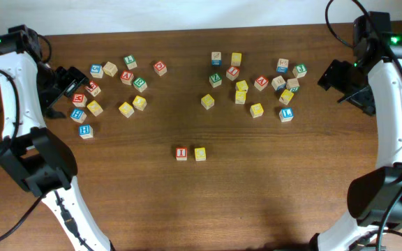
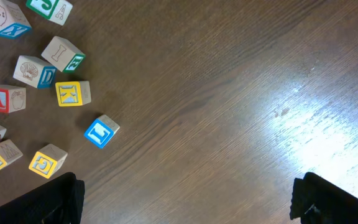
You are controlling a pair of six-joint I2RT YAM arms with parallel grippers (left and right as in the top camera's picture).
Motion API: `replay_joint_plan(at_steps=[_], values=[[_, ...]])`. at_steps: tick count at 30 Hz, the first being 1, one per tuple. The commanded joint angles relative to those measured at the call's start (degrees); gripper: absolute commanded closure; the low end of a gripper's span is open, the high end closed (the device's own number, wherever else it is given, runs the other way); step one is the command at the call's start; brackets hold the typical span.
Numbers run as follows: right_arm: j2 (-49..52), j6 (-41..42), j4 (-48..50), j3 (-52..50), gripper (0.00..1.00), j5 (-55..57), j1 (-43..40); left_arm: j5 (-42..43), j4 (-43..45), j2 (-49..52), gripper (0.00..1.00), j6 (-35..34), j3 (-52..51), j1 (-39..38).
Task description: Spell out ICRA
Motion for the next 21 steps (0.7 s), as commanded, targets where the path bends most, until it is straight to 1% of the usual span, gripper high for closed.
replay_joint_plan(at_steps=[1,2,3,4,6,7,8,9,10,11,12,13,14,16,18,19,21], values=[[-0.5,0.1,-0.2,0.3,0.02,0.9,-0.2,9.2,2.2,-0.3,0.02,18.9,0.1,-5.1],[-0.5,0.1,-0.2,0.3,0.02,0.9,-0.2,8.8,3.0,-0.3,0.02,22.6,0.1,-7.5],[-0.5,0.1,-0.2,0.3,0.02,0.9,-0.2,7.0,5.0,-0.1,0.07,23.7,0.1,-9.9],[-0.5,0.1,-0.2,0.3,0.02,0.9,-0.2,2.8,8.3,-0.1,0.01,23.7,0.1,-12.8],[-0.5,0.1,-0.2,0.3,0.02,0.9,-0.2,-3.1,12.8,-0.1,0.01,23.7,0.1,-16.4],[-0.5,0.1,-0.2,0.3,0.02,0.9,-0.2,-3.2,14.1,-0.1,0.01,23.7,0.1,-17.9],[-0.5,0.1,-0.2,0.3,0.02,0.9,-0.2,-3.2,15.8,0.2,0.01,25.4,0.1,-19.1],[-0.5,0.1,-0.2,0.3,0.02,0.9,-0.2,-3.3,17.8,0.6,0.0,30.6,0.1,-20.5],[-0.5,0.1,-0.2,0.3,0.02,0.9,-0.2,-3.3,18.8,1.0,0.03,35.2,0.1,-21.5],[-0.5,0.1,-0.2,0.3,0.02,0.9,-0.2,-6.0,19.6,2.0,0.22,38.1,0.1,-22.7],[-0.5,0.1,-0.2,0.3,0.02,0.9,-0.2,-9.3,20.3,2.8,0.32,38.1,0.1,-23.3],[-0.5,0.1,-0.2,0.3,0.02,0.9,-0.2,-12.3,21.6,4.3,0.31,38.1,0.1,-23.6],[-0.5,0.1,-0.2,0.3,0.02,0.9,-0.2,-12.9,22.7,5.3,0.31,38.2,0.1,-23.6],[-0.5,0.1,-0.2,0.3,0.02,0.9,-0.2,-12.9,24.4,7.1,0.31,41.3,0.1,-23.6],[-0.5,0.1,-0.2,0.3,0.02,0.9,-0.2,-12.9,25.5,9.3,0.22,47.5,0.1,-23.6],[-0.5,0.1,-0.2,0.3,0.02,0.9,-0.2,-13.1,25.8,9.8,0.2,48.8,0.1,-23.6],[-0.5,0.1,-0.2,0.3,0.02,0.9,-0.2,-13.3,26.8,9.9,0.2,48.8,0.1,-23.5]])
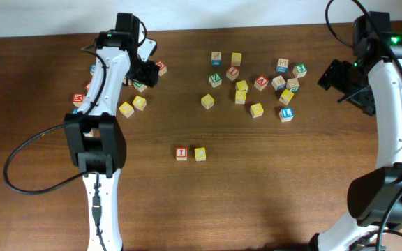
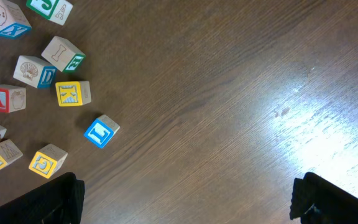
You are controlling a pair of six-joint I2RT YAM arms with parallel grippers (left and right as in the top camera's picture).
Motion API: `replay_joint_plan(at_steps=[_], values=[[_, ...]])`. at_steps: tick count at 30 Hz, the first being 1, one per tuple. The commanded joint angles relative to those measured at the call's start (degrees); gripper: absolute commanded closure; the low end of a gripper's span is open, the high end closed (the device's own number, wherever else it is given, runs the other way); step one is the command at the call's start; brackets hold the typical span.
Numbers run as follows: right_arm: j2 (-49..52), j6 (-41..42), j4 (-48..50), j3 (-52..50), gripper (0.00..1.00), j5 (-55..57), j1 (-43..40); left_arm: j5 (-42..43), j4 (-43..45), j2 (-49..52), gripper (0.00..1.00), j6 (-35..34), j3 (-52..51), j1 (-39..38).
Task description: Spell out ICRA
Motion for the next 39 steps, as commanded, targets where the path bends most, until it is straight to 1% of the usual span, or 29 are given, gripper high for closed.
replay_joint_plan(at_steps=[1,3,5,8,11,18,19,20,21,23,24,26,31,34,37,39], values=[[-0.5,0.1,-0.1,0.3,0.02,0.9,-0.2,-1.0,1.5,0.7,0.22,4.2,0.1,0.2],[-0.5,0.1,-0.1,0.3,0.02,0.9,-0.2,-1.0,2.2,0.9,0.27,5.3,0.1,0.2],[-0.5,0.1,-0.1,0.3,0.02,0.9,-0.2,-1.1,2.2,1.5,0.27,7.2,0.1,0.2],[-0.5,0.1,-0.1,0.3,0.02,0.9,-0.2,-1.9,2.6,3.1,0.27,7.4,0.1,0.2],[-0.5,0.1,-0.1,0.3,0.02,0.9,-0.2,-1.9,2.9,4.7,0.37,7.5,0.1,0.2],[-0.5,0.1,-0.1,0.3,0.02,0.9,-0.2,-1.9,4.0,5.9,0.38,7.4,0.1,0.7],[-0.5,0.1,-0.1,0.3,0.02,0.9,-0.2,-1.9,3.9,6.0,0.43,7.4,0.1,0.8],[-0.5,0.1,-0.1,0.3,0.02,0.9,-0.2,-1.9,3.7,6.0,0.5,7.4,0.1,0.9],[-0.5,0.1,-0.1,0.3,0.02,0.9,-0.2,-1.9,3.3,6.0,0.53,7.4,0.1,0.8],[-0.5,0.1,-0.1,0.3,0.02,0.9,-0.2,-1.9,2.4,6.0,0.53,7.4,0.1,0.8],[-0.5,0.1,-0.1,0.3,0.02,0.9,-0.2,-1.9,2.0,6.0,0.55,7.4,0.1,0.8],[-0.5,0.1,-0.1,0.3,0.02,0.9,-0.2,-1.9,1.1,6.0,0.55,7.4,0.1,0.8],[-0.5,0.1,-0.1,0.3,0.02,0.9,-0.2,-1.9,0.3,6.0,0.64,7.4,0.1,0.8],[-0.5,0.1,-0.1,0.3,0.02,0.9,-0.2,-1.8,0.3,5.9,0.64,6.5,0.1,0.8],[-0.5,0.1,-0.1,0.3,0.02,0.9,-0.2,-1.8,0.4,5.9,0.69,3.5,0.2,0.8],[-0.5,0.1,-0.1,0.3,0.02,0.9,-0.2,-1.8,0.3,5.7,0.76,3.4,0.2,0.8]])
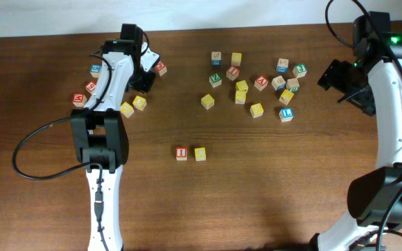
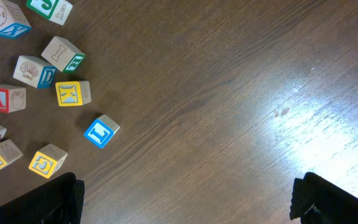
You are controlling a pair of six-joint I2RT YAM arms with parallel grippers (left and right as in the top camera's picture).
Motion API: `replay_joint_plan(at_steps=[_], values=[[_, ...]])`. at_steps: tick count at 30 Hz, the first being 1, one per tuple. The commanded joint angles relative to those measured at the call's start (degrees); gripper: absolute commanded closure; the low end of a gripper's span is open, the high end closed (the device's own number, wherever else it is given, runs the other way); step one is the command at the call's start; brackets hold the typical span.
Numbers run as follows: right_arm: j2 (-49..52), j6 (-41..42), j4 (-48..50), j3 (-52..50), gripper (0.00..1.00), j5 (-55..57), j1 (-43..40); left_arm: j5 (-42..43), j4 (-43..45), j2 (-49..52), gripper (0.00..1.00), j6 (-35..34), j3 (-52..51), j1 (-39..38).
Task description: Spell out ICRA
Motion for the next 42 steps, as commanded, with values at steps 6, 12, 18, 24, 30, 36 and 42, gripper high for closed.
replay_joint_plan(at_steps=[6,12,18,24,30,36,42], values=[[-0.5,0.0,-0.2,0.3,0.02,0.9,-0.2,-0.2,-0.5,-0.4,0.75,-3.8,0.3,0.3],[-0.5,0.0,-0.2,0.3,0.01,0.9,-0.2,2.5,-1.0,-7.5,0.76,-9.2,0.3,0.3],[-0.5,0.0,-0.2,0.3,0.01,0.9,-0.2,21.3,-6.6,-17.8,0.77,-17.6,0.3,0.2],[-0.5,0.0,-0.2,0.3,0.02,0.9,-0.2,34.5,-17.2,-17.9,0.8,-21.0,0.3,-4.7],[-0.5,0.0,-0.2,0.3,0.02,0.9,-0.2,28.0,-20.6,-17.9,0.84,-20.9,-4.5,-18.5],[-0.5,0.0,-0.2,0.3,0.02,0.9,-0.2,26.3,-12.1,-17.9,0.86,-25.9,-19.0,-28.7],[-0.5,0.0,-0.2,0.3,0.02,0.9,-0.2,12.7,-0.9,-17.9,0.84,-44.8,-29.3,-33.6]])
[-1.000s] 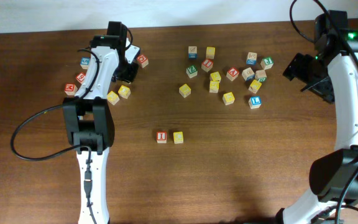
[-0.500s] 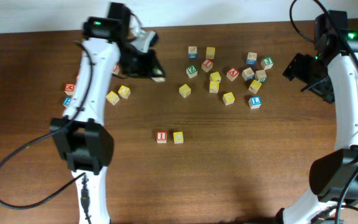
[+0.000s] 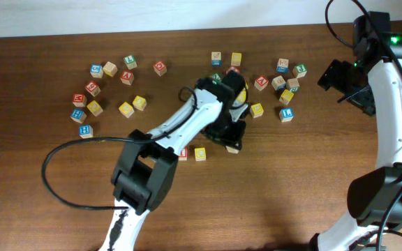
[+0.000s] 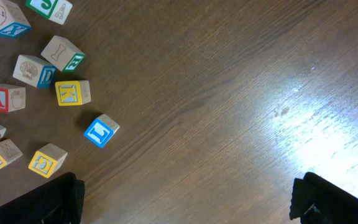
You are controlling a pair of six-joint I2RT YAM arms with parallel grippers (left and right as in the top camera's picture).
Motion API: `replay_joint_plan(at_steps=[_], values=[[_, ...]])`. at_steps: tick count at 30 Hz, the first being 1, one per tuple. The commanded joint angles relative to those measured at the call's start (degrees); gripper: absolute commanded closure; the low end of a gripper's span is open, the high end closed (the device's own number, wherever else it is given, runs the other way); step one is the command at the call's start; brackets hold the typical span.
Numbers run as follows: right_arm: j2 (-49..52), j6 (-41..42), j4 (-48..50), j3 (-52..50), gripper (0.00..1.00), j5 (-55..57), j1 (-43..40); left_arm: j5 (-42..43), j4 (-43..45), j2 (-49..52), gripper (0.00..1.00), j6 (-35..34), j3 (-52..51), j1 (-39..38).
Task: Spell out ICRA
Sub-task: 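Lower the green R block right of the yellow C block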
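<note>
A red I block [image 3: 181, 153] and a yellow block [image 3: 199, 153] stand side by side at the table's front middle. My left gripper [image 3: 230, 139] reaches in just right of them. A pale block [image 3: 232, 148] shows at its tip and seems to be held, though the fingers hide most of it. My right gripper [image 4: 185, 202] hangs open over bare wood at the far right [image 3: 340, 80]. Only its dark fingertips [image 4: 61, 199] show in the wrist view. A red A block [image 4: 4, 98] lies in the right pile.
Loose letter blocks lie in a left pile [image 3: 110, 87] and a right pile [image 3: 271, 87]. In the right wrist view a yellow K block [image 4: 72, 93], a blue L block [image 4: 101, 131] and a yellow G block [image 4: 47, 160] lie left of the gripper. The left arm [image 3: 180, 129] crosses the table's middle.
My left gripper has gone from the left pile to the middle, beside the yellow block, with a block at its tip. The green block is gone from the left pile. The right arm is unchanged.
First the left arm stood at the table's far left edge. Then its gripper was over the left pile's green block, and stayed there at the following moment. Now it is beside the I and yellow blocks with a block. The right gripper stayed open and still.
</note>
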Motion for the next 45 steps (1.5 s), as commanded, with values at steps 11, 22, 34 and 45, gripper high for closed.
replay_joint_plan(at_steps=[11,22,34,45], values=[[-0.5,0.1,-0.1,0.3,0.02,0.9,-0.2,-20.9,3.6,0.1,0.83,-23.3,-7.1,-3.1],[-0.5,0.1,-0.1,0.3,0.02,0.9,-0.2,-13.5,-0.5,0.1,0.85,-23.3,-7.1,-3.1],[-0.5,0.1,-0.1,0.3,0.02,0.9,-0.2,-14.3,-0.1,0.1,0.66,-23.3,-7.1,-3.6],[-0.5,0.1,-0.1,0.3,0.02,0.9,-0.2,-17.6,2.1,0.0,0.75,-23.4,-7.0,-3.6]])
